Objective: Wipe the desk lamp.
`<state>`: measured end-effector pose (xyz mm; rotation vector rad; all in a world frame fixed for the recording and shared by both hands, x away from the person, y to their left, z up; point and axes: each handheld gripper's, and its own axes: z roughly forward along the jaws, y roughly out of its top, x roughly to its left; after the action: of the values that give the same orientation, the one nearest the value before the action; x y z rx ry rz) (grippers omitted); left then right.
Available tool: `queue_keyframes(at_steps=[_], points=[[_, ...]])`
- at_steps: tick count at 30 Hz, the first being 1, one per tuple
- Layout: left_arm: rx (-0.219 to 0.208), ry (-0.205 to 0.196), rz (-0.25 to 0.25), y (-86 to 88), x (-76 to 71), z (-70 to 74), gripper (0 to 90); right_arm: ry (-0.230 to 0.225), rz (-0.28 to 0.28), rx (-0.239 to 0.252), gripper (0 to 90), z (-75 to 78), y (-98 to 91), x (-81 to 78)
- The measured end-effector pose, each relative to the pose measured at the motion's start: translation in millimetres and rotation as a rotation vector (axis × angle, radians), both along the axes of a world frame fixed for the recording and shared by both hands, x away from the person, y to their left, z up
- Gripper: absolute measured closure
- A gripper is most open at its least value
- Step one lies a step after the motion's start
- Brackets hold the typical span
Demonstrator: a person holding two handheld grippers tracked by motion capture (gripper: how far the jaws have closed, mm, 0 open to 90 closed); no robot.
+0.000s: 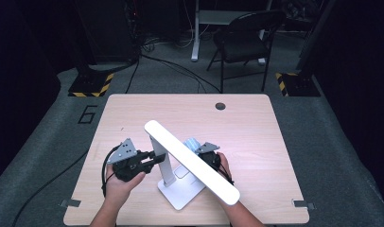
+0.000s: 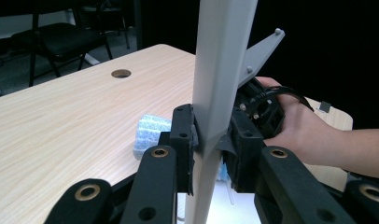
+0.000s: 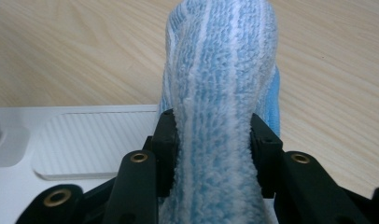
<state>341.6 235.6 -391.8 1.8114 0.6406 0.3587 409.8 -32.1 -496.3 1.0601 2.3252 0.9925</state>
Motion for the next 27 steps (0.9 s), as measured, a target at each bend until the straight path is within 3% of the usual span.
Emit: queue_keyframes(at_steps=[10, 12, 16, 21, 24, 26, 27], points=[[-0.003, 0.001, 0.005, -0.5, 0.8, -0.8, 74.7, 0.006, 0.013, 0.017, 62.1, -0.8, 4.6, -12.3], [-0.001, 0.001, 0.005, -0.3, 1.1, -0.7, 74.8, -0.015, 0.021, 0.010, 62.1, -1.5, 5.1, -14.4], [0.003, 0.004, 0.000, -0.1, 1.0, -0.5, 74.9, 0.001, 0.020, 0.019, 62.1, -1.7, 6.3, -20.7], [0.006, 0.005, 0.001, -0.1, 0.9, -0.8, 75.0, -0.011, 0.061, 0.006, 61.9, -1.8, 4.2, -24.8], [0.005, 0.003, 0.003, -0.3, 0.8, -0.9, 75.1, -0.002, 0.036, 0.020, 61.8, -1.6, 7.5, -28.7], [0.005, 0.003, 0.002, -0.3, 0.8, -1.0, 75.1, -0.030, 0.050, -0.005, 61.6, -1.5, 10.2, -31.7], [0.005, 0.003, 0.002, -0.3, 0.8, -1.0, 75.1, -0.022, 0.051, -0.009, 61.5, -0.9, 11.5, -33.6]])
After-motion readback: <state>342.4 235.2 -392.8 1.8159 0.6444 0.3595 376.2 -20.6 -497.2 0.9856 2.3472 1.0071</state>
